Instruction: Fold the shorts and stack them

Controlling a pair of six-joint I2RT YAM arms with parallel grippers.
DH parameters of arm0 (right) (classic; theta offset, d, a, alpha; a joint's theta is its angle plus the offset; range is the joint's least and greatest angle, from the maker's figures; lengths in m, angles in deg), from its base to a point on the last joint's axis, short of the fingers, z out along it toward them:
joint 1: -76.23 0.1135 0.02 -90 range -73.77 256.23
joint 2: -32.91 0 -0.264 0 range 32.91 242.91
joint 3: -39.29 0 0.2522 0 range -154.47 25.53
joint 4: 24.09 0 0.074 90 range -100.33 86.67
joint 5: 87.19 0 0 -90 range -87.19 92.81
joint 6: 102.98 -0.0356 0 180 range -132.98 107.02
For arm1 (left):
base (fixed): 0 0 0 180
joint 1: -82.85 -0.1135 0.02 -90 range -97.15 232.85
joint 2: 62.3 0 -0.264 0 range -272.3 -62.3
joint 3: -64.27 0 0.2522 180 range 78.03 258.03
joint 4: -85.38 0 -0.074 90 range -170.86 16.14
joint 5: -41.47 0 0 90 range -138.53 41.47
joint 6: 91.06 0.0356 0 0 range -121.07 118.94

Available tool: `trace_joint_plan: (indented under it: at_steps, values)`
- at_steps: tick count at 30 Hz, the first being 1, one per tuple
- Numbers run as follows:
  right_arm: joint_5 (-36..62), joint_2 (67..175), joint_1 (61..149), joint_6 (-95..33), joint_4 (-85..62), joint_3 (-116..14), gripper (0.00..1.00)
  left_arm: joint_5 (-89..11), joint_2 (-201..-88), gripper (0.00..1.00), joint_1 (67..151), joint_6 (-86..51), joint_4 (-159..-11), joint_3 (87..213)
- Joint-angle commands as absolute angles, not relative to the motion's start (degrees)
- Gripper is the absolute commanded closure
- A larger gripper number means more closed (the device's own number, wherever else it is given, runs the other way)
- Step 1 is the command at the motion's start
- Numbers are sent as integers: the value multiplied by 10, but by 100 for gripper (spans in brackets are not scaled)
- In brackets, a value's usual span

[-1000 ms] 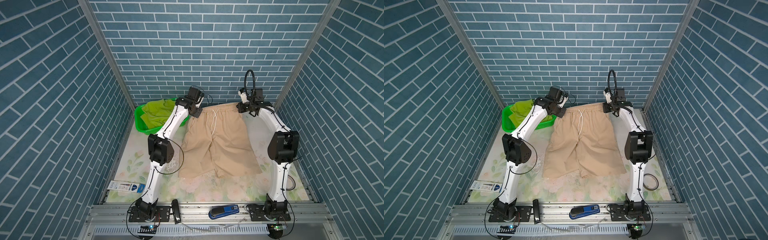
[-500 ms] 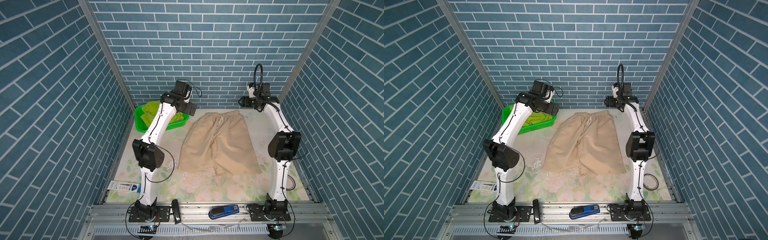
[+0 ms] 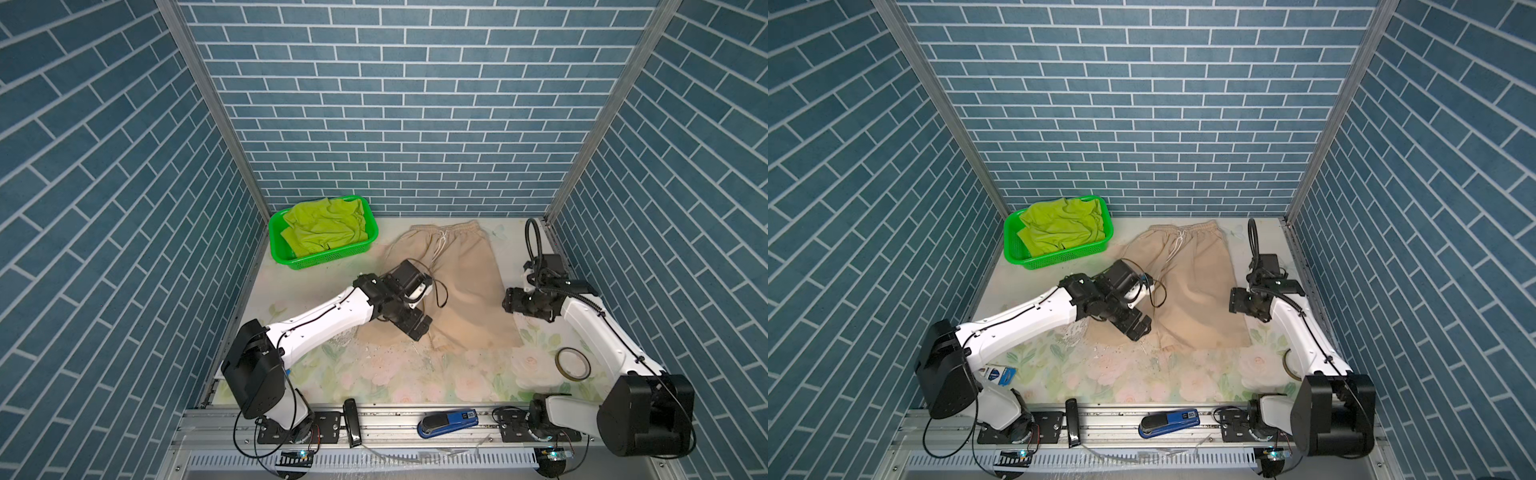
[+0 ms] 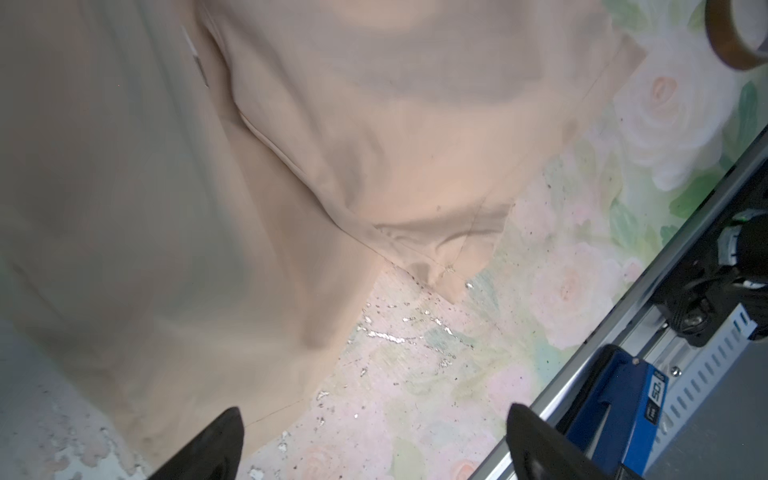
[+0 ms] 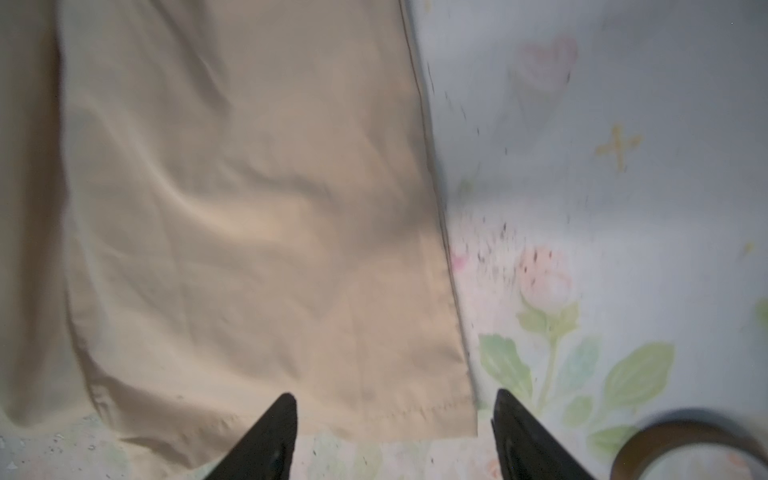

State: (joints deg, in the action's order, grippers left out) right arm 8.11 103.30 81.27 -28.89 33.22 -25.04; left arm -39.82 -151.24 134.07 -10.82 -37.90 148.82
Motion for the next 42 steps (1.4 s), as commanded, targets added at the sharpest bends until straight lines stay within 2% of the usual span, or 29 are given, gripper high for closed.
trace_joint_plan:
  at_steps: [1,6,13,16,21,25,27,33,38,39,42]
  values:
    - [65,999,807,-365,343,-203,28,-450,-1512,0,1364,-130,-417,1460]
    - [69,987,794,-395,309,-148,28,-473,-1502,0,1366,-129,-491,1389]
    - [55,1033,780,-425,268,-135,33,-512,-1539,0,1366,-114,-518,1377]
    - [67,1052,780,-424,248,-130,40,-506,-1556,0,1366,-108,-544,1378]
    - [70,1069,779,-424,229,-125,68,-498,-1592,0,1366,-105,-555,1389]
    - [63,1089,778,-418,225,-134,93,-493,-1610,0,1366,-102,-581,1386]
    - [59,1099,777,-416,223,-139,100,-496,-1624,0,1366,-99,-581,1392]
    - [55,1104,776,-412,237,-150,100,-502,-1654,2,1366,-89,-584,1403]
    - [45,1082,775,-416,247,-145,100,-506,-1670,12,1366,-86,-580,1403]
    - [43,1082,775,-417,250,-146,94,-507,-1674,13,1366,-87,-577,1406]
    - [37,1082,775,-416,254,-143,36,-510,-1678,13,1366,-86,-575,1408]
